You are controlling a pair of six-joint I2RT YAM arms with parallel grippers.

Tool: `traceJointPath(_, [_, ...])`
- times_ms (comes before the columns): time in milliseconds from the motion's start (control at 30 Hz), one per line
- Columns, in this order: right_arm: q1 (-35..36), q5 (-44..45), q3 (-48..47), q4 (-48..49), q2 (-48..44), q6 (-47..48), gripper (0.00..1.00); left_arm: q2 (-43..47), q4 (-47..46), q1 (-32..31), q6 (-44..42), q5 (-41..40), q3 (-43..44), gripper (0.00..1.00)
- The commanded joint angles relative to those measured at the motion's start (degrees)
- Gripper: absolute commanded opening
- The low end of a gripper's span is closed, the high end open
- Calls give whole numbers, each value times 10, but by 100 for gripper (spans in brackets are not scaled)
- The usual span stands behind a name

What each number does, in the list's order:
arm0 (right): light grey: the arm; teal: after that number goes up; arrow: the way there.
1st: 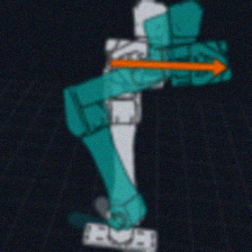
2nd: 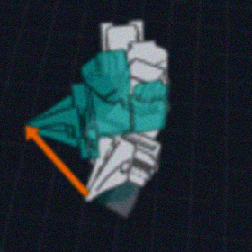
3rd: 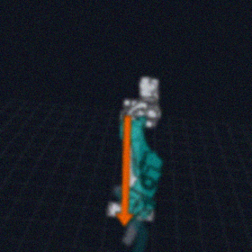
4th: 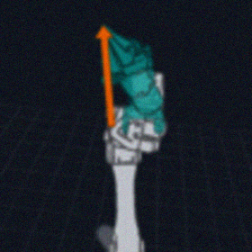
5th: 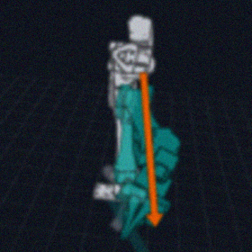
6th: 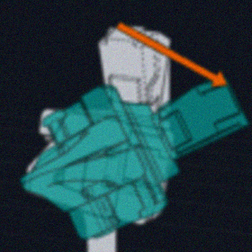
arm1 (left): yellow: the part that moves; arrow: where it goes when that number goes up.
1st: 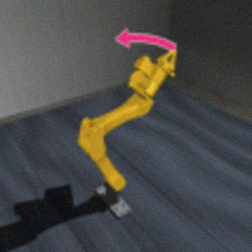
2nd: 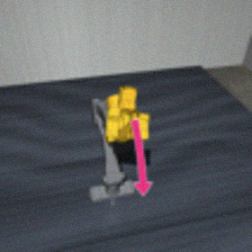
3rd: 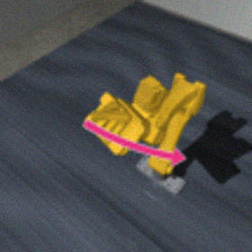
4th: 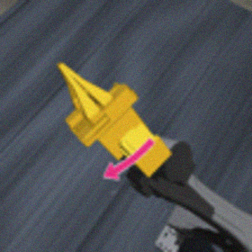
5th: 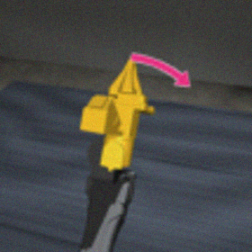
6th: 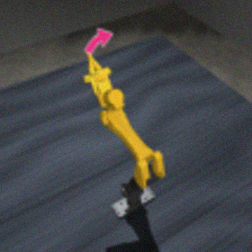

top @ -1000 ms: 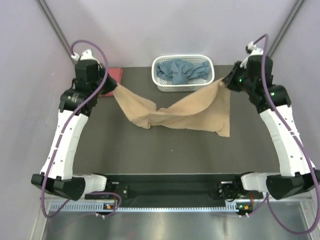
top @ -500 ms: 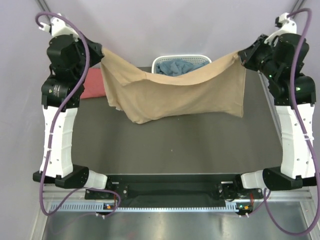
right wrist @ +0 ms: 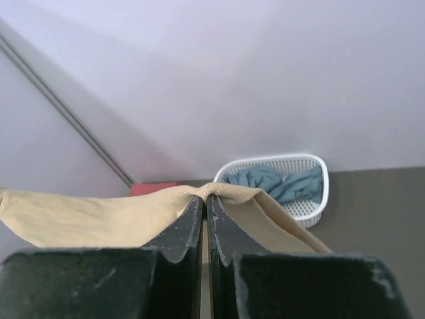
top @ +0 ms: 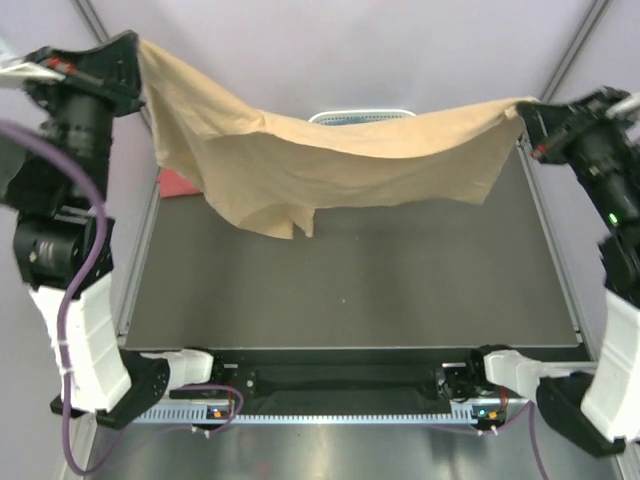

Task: Fold and stack the t-shirts
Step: Flatten the tshirt out

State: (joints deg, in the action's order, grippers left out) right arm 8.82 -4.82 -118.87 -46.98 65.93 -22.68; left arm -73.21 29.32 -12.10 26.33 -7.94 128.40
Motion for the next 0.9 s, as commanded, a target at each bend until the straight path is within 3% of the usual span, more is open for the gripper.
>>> traceJointPath(0, [-7,-15,-10,24,-75,9,0,49,-89,-6,-24,35,47,0])
traceJointPath(133, [-7,-18,-12,1,-137,-6,0,69,-81,-41,-38,29,75,0])
traceJointPath(367, [-7,-26,14,-71,-165,-39,0,97,-83,-94,-78,-3,90,0])
traceJointPath(533, [-6,-33,111,-1,-130,-39,0,90,-102,-121,-129,-73,11,0])
traceJointPath(633, [-7,-33,142,50,-93,-39,0,87,-160,-121,-132,-91,-54,0])
traceJointPath(867, [-6,-42,112,82,-25,-27,0,-6,-182,-121,-173,-100,-12,0])
